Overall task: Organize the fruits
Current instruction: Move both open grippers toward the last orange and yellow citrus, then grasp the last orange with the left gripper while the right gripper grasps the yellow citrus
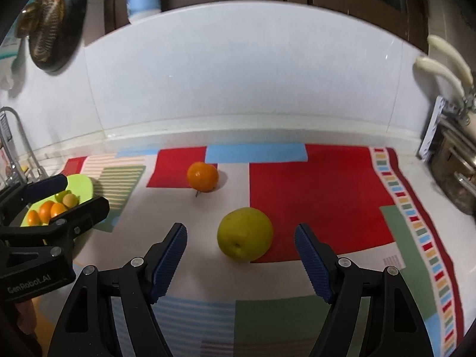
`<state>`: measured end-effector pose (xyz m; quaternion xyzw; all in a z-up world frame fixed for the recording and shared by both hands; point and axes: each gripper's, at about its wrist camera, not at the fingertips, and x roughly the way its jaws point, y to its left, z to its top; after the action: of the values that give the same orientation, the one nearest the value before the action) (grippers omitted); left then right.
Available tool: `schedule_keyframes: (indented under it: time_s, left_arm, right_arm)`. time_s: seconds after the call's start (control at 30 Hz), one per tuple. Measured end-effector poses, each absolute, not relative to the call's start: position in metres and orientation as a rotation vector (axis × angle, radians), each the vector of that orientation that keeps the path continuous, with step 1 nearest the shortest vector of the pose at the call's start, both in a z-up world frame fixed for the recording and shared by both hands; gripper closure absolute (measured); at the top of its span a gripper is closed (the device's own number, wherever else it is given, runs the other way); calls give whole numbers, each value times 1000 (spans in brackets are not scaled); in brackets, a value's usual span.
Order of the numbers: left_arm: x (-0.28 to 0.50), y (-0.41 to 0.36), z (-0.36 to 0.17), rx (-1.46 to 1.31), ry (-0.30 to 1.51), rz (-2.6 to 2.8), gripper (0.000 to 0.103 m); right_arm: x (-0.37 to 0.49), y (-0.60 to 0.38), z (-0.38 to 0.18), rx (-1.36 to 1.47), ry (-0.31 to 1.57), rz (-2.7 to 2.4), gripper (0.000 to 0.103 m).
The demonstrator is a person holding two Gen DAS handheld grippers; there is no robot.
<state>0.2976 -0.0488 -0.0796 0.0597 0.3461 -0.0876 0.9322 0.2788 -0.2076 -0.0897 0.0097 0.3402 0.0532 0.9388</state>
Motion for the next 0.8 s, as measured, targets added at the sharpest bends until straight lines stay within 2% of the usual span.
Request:
schedule_keyframes:
  time_s: [0.13, 0.33, 0.47, 0.8]
  left_arm:
    - [313, -53, -91, 116, 737, -176, 22]
    - [329, -59, -101, 112, 760, -181, 22]
    - [338, -66, -104, 121, 765, -193, 22]
    - [362, -93, -105, 132, 773, -265, 22]
  right_arm:
    - [295, -211, -101, 45, 730, 111, 29]
    - [309, -214, -114, 61, 770, 118, 38]
    - [318, -217, -122, 94, 819, 149, 51]
    - [320, -234, -114, 122, 776, 94, 52]
